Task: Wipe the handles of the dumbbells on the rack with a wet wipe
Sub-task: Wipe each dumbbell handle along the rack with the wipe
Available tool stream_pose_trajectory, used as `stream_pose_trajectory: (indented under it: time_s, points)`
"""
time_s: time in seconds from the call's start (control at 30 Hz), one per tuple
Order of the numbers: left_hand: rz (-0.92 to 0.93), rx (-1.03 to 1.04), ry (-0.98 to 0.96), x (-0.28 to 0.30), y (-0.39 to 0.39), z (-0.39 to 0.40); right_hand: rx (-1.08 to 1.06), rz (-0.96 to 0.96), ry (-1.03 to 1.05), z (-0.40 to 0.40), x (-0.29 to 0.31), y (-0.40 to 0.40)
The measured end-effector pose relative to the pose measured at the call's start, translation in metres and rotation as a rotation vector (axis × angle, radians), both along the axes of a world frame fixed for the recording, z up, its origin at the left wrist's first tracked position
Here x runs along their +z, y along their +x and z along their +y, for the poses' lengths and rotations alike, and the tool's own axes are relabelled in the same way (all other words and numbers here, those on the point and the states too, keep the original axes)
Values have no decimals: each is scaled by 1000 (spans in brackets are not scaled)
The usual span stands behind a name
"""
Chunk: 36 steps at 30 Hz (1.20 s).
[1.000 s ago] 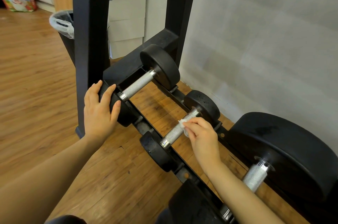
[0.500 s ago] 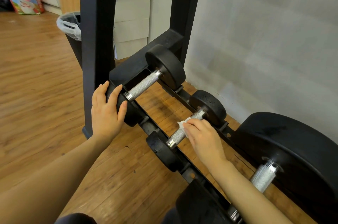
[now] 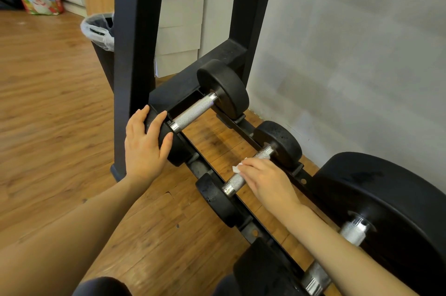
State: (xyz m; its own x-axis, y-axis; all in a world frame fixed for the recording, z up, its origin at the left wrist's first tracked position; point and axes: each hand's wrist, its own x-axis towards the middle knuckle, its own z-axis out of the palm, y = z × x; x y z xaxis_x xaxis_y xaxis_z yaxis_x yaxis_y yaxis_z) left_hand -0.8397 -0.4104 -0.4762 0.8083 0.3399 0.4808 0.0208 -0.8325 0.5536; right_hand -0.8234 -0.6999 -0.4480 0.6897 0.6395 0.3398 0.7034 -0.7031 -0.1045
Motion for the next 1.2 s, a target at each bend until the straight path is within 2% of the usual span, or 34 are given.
stream_pose_trajectory:
  time_s: [0.07, 0.2, 0.4, 0.57, 0.67, 0.73, 0.83, 1.0, 1.2]
  points:
    - [0, 3, -3, 0, 0, 0, 13, 21, -33, 2, 2, 3]
    - [-1, 0, -2, -1, 0, 0, -72, 28, 25, 5, 8, 6]
    - [1, -1, 5, -1, 1, 1, -45, 54, -151, 13, 0, 3]
    - [-2, -2, 9, -1, 1, 1, -86, 91, -94, 11, -2, 6]
    - [-6, 0, 8, -1, 1, 0, 0, 122, -168, 10, -2, 3]
    - [-8, 2, 7, -1, 1, 0, -21, 123, -209, 5, 7, 11]
    - [-9, -5, 0, -1, 0, 0, -83, 105, -130, 0, 13, 21]
    - [-5, 1, 1, 0, 1, 0, 66, 173, -243, 11, 2, 5]
    - [-3, -2, -3, -1, 1, 0, 93, 230, -71, 1, 7, 12]
